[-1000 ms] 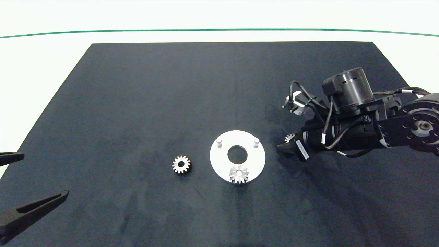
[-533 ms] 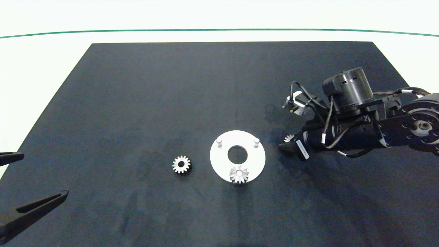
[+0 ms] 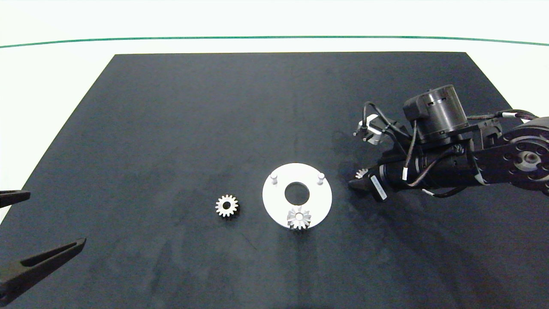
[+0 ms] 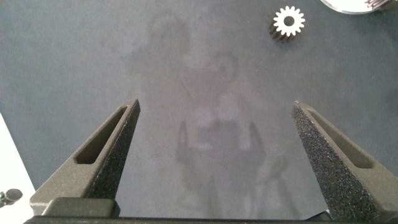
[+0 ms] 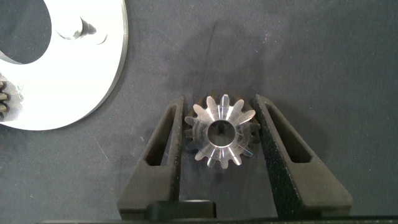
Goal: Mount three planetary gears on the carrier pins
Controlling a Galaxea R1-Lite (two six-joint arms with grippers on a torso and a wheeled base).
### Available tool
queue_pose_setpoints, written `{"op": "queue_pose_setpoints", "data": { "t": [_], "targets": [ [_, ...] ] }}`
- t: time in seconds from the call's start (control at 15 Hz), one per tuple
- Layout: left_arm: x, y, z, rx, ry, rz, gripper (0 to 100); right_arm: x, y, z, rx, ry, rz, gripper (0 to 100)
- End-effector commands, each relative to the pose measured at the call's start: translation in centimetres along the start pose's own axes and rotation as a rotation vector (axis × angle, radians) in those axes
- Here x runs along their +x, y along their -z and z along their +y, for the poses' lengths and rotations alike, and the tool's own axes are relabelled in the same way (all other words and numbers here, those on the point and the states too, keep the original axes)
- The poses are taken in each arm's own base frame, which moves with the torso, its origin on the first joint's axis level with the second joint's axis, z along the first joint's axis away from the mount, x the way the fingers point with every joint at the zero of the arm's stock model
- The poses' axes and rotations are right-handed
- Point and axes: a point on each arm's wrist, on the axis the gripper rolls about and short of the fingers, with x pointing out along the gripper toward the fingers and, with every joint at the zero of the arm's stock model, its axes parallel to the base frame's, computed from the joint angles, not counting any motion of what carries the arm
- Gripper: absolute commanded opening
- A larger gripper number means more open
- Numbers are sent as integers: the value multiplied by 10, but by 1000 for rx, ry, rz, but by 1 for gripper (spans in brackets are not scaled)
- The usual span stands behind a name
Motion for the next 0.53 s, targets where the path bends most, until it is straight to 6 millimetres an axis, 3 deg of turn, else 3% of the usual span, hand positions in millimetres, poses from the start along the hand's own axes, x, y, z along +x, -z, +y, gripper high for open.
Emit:
{"op": "queue_pose_setpoints", "data": {
  "t": [0.07, 0.4, 0.53],
  "targets": [
    [0, 0, 0, 1, 1, 2, 100, 0, 1, 0, -1, 1, 2, 17],
    [0, 0, 0, 1, 1, 2, 100, -4, 0, -1, 2, 1, -6, 7],
    [0, 0, 0, 1, 1, 2, 100, -28, -4, 1, 1, 7, -48, 7]
  ]
}}
